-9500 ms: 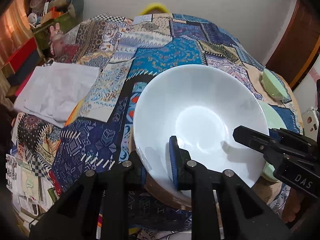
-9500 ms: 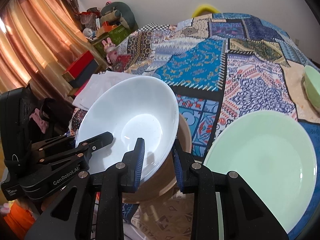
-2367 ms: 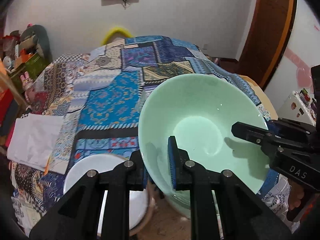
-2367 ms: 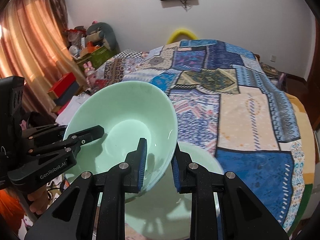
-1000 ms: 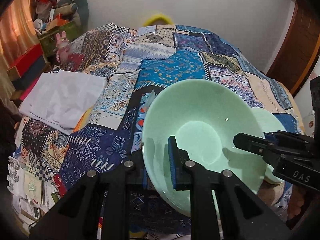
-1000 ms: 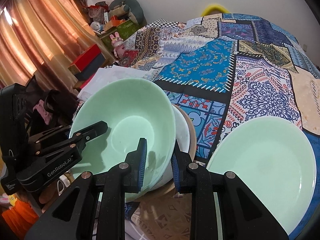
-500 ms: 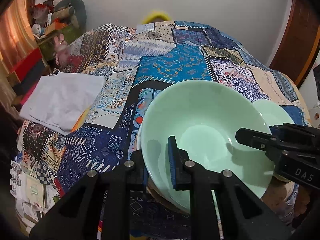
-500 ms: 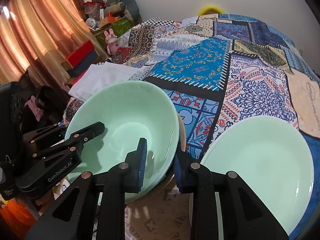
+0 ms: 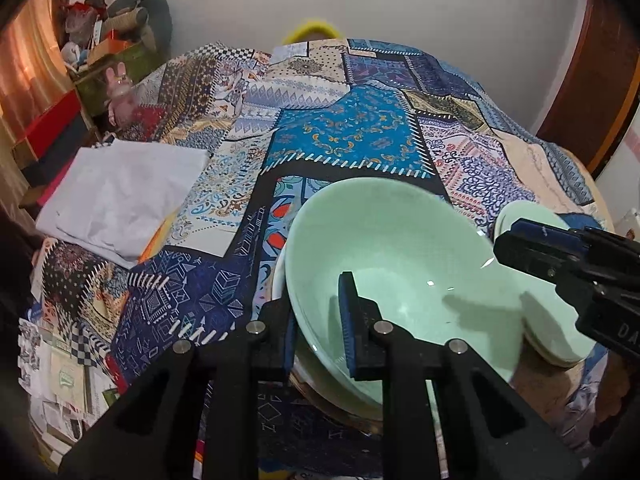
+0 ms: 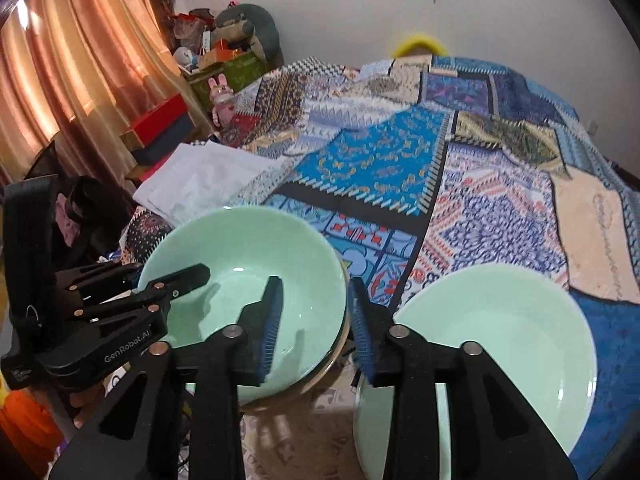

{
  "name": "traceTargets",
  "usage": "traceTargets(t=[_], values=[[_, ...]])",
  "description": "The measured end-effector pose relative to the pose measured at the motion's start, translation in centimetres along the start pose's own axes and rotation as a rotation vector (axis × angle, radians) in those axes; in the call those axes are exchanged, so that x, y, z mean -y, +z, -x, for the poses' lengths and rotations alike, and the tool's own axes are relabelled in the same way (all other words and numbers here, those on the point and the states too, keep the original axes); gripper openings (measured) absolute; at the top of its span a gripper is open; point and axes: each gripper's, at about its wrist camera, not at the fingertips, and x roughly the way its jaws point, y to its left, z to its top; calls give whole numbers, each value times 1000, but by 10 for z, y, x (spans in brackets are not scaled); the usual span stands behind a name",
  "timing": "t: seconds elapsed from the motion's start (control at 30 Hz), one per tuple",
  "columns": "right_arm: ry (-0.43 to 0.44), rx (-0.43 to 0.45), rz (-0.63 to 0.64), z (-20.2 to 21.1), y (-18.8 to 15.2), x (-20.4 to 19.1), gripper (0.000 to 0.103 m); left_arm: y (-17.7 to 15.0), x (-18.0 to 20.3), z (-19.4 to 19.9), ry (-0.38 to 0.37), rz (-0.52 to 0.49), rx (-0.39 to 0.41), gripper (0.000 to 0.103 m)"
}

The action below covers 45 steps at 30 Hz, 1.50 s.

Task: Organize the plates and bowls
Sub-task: 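Carry the mint green bowl over the white spotted bowl and lower it, then set the mint green bowl into the white spotted bowl with the left gripper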

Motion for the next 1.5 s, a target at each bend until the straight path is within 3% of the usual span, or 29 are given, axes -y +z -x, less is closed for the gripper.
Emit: traceTargets(t=[0.1, 0.37, 0.47, 0.53, 0.7, 1.03, 1.5], values=[[-10, 25, 6, 5, 1, 0, 47, 0, 1, 2, -2, 1, -2, 24], [1, 36, -25, 10, 2, 5, 51, -1, 7, 15, -11, -9, 13, 45], [4, 36, -25, 11, 1, 6, 52, -2, 10, 34, 27, -37, 112, 62], [6, 35, -25, 12, 1, 6, 52, -2, 16, 46, 39, -75, 165, 67], [13, 35, -26, 15, -1, 4, 52, 2, 15, 54, 44, -73, 178, 68], [10, 3, -21, 8, -6, 4, 53, -6, -5, 40, 48, -10, 118, 69], [30, -93, -47, -20, -17, 10, 53, -25, -20, 1, -41, 82, -8, 69]])
